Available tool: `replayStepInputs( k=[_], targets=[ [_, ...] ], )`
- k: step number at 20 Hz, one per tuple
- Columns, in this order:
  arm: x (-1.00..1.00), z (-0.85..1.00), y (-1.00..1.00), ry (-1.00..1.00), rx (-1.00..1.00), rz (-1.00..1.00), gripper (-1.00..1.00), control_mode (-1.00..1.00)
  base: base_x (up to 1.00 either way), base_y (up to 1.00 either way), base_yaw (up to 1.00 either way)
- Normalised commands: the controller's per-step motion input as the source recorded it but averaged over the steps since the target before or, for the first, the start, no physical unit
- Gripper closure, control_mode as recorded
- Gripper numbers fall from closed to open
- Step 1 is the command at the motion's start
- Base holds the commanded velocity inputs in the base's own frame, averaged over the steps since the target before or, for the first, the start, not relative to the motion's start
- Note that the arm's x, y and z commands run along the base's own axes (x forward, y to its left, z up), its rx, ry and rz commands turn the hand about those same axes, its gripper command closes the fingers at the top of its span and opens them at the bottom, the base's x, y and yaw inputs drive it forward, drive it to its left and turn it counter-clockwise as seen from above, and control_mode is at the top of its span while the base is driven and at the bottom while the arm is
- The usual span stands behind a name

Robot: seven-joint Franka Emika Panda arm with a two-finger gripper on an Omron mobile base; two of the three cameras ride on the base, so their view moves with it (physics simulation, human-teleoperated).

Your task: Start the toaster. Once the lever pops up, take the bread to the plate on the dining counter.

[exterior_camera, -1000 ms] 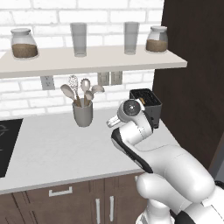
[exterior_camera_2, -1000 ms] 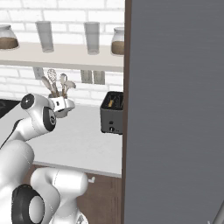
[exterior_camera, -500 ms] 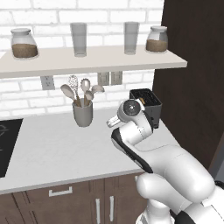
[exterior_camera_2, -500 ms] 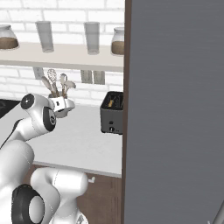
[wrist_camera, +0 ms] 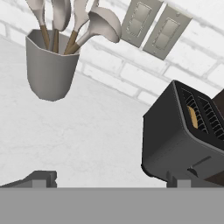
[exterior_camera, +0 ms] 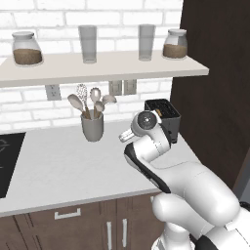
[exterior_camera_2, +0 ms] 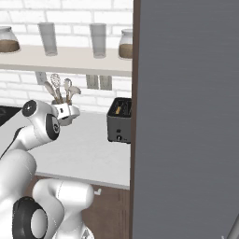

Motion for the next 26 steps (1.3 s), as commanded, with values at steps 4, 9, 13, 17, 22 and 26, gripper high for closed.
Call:
replayStepInputs(
  k=[4, 9, 13, 17, 22, 26],
  targets=[
    [0.00, 0.00, 0.00, 0.00, 0.00, 0.00, -1.00, -1.00, 0.00, 0.00, 0.00],
    [0.00, 0.00, 0.00, 0.00, 0.00, 0.00, -1.00, -1.00, 0.00, 0.00, 0.00],
    [0.00, 0.00, 0.00, 0.00, 0.00, 0.00, -1.00, -1.00, 0.00, 0.00, 0.00],
    [0.00, 0.00, 0.00, 0.00, 0.00, 0.00, -1.00, -1.00, 0.00, 0.00, 0.00],
    [0.00, 0.00, 0.00, 0.00, 0.00, 0.00, -1.00, -1.00, 0.00, 0.00, 0.00],
    [0.00, 0.00, 0.00, 0.00, 0.00, 0.00, -1.00, -1.00, 0.00, 0.00, 0.00]
  ],
)
